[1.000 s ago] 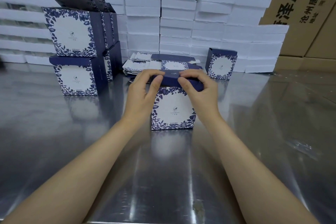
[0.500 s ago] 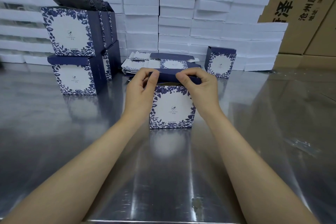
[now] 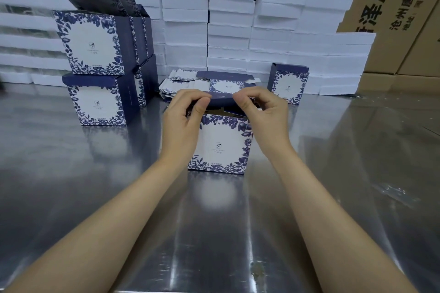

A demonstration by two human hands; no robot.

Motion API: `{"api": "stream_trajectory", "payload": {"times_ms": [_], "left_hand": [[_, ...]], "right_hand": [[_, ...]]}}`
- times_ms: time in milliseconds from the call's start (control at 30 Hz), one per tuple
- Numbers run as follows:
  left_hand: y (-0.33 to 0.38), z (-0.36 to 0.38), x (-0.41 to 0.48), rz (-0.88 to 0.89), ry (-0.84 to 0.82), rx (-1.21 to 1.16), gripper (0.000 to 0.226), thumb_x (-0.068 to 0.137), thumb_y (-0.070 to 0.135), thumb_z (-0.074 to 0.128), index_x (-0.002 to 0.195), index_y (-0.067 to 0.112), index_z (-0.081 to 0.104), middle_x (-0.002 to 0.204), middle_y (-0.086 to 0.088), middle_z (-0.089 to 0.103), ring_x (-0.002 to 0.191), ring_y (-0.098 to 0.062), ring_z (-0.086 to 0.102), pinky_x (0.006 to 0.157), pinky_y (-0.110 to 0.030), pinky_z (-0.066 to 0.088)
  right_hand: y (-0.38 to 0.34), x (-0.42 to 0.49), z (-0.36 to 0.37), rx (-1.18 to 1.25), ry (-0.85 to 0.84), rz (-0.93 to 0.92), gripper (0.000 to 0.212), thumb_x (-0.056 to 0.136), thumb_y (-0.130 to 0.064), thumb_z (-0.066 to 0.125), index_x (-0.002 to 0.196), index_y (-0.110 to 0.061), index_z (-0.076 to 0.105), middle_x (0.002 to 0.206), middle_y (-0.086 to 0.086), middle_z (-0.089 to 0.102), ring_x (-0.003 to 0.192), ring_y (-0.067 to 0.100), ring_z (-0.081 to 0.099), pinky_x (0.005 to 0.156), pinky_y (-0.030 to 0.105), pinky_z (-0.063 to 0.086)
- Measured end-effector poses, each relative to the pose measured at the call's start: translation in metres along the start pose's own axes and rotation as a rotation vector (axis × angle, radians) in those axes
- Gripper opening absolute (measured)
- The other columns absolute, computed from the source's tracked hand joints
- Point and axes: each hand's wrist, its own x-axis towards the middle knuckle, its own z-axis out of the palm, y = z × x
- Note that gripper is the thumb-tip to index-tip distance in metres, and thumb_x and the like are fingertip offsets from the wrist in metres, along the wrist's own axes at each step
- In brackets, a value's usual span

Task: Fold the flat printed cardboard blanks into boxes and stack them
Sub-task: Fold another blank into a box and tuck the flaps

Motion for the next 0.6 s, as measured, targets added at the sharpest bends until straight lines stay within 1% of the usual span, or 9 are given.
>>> {"api": "stream_trajectory", "payload": {"times_ms": [100, 167, 267, 300, 367, 433, 500, 567, 600], "left_hand": [[0.0, -0.003, 0.003, 0.013, 0.038, 0.006, 0.009, 0.095, 0.015, 0.06, 0.094, 0.015, 0.069, 0.094, 0.009, 0.063, 0.092, -0.007, 0.06, 0.081, -0.022, 0.046], [-0.001, -0.003, 0.003, 0.044, 0.038, 0.058, 0.011, 0.095, 0.015, 0.06, 0.091, 0.011, 0.069, 0.09, 0.009, 0.063, 0.089, -0.011, 0.06, 0.078, -0.026, 0.045], [-0.002, -0.002, 0.002, 0.094, 0.029, 0.146, 0.016, 0.096, 0.016, 0.057, 0.086, 0.007, 0.067, 0.086, 0.008, 0.06, 0.082, -0.018, 0.058, 0.073, -0.043, 0.048], [-0.002, -0.003, 0.003, 0.107, 0.033, 0.163, 0.017, 0.096, 0.016, 0.057, 0.085, 0.007, 0.066, 0.085, 0.008, 0.06, 0.081, -0.02, 0.058, 0.074, -0.048, 0.048], [-0.002, -0.004, 0.003, 0.132, 0.036, 0.187, 0.017, 0.096, 0.016, 0.056, 0.084, 0.008, 0.066, 0.085, 0.009, 0.06, 0.082, -0.021, 0.058, 0.077, -0.056, 0.047], [-0.002, -0.005, 0.004, 0.168, 0.029, 0.19, 0.016, 0.096, 0.014, 0.057, 0.086, 0.008, 0.068, 0.086, 0.009, 0.061, 0.083, -0.021, 0.059, 0.079, -0.057, 0.046], [-0.001, -0.005, 0.004, 0.212, 0.022, 0.23, 0.013, 0.095, 0.013, 0.059, 0.09, 0.008, 0.07, 0.092, 0.006, 0.065, 0.088, -0.02, 0.061, 0.086, -0.058, 0.045], [0.0, -0.004, 0.004, 0.265, 0.02, 0.306, 0.012, 0.094, 0.013, 0.061, 0.095, 0.009, 0.072, 0.1, 0.002, 0.069, 0.095, -0.019, 0.062, 0.093, -0.057, 0.043], [0.0, -0.004, 0.004, 0.296, 0.023, 0.338, 0.012, 0.094, 0.014, 0.062, 0.096, 0.009, 0.072, 0.102, 0.001, 0.07, 0.097, -0.019, 0.062, 0.095, -0.056, 0.042]], "right_hand": [[-0.001, -0.001, 0.001, -0.14, -0.018, -0.154, 0.008, 0.082, -0.014, 0.073, 0.083, -0.022, 0.072, 0.085, -0.012, 0.067, 0.09, 0.015, 0.061, 0.084, 0.026, 0.047], [0.001, -0.001, 0.002, -0.254, -0.021, -0.262, 0.007, 0.081, -0.015, 0.075, 0.088, -0.015, 0.075, 0.088, -0.008, 0.066, 0.092, 0.015, 0.06, 0.087, 0.031, 0.047], [0.005, -0.002, 0.007, -0.41, -0.042, -0.402, 0.008, 0.081, -0.013, 0.074, 0.087, -0.009, 0.077, 0.084, 0.002, 0.068, 0.083, 0.021, 0.06, 0.076, 0.045, 0.047], [0.006, -0.002, 0.008, -0.426, -0.043, -0.419, 0.007, 0.081, -0.013, 0.074, 0.086, -0.009, 0.077, 0.083, 0.003, 0.068, 0.081, 0.022, 0.06, 0.073, 0.047, 0.047], [0.007, -0.003, 0.009, -0.458, -0.049, -0.43, 0.006, 0.083, -0.014, 0.073, 0.085, -0.01, 0.077, 0.082, 0.002, 0.068, 0.081, 0.023, 0.06, 0.073, 0.048, 0.045], [0.006, -0.003, 0.011, -0.487, -0.051, -0.412, 0.006, 0.085, -0.015, 0.07, 0.082, -0.011, 0.075, 0.082, -0.001, 0.068, 0.083, 0.024, 0.061, 0.075, 0.049, 0.044], [0.005, -0.003, 0.012, -0.504, -0.017, -0.387, 0.008, 0.086, -0.017, 0.069, 0.08, -0.014, 0.073, 0.082, -0.007, 0.067, 0.085, 0.023, 0.059, 0.076, 0.049, 0.044], [0.005, -0.002, 0.012, -0.498, 0.003, -0.388, 0.007, 0.085, -0.018, 0.07, 0.08, -0.014, 0.074, 0.082, -0.014, 0.065, 0.087, 0.02, 0.056, 0.078, 0.044, 0.043], [0.005, -0.002, 0.012, -0.482, -0.013, -0.402, 0.006, 0.084, -0.016, 0.071, 0.08, -0.013, 0.075, 0.082, -0.014, 0.065, 0.086, 0.019, 0.055, 0.079, 0.039, 0.043]]}}
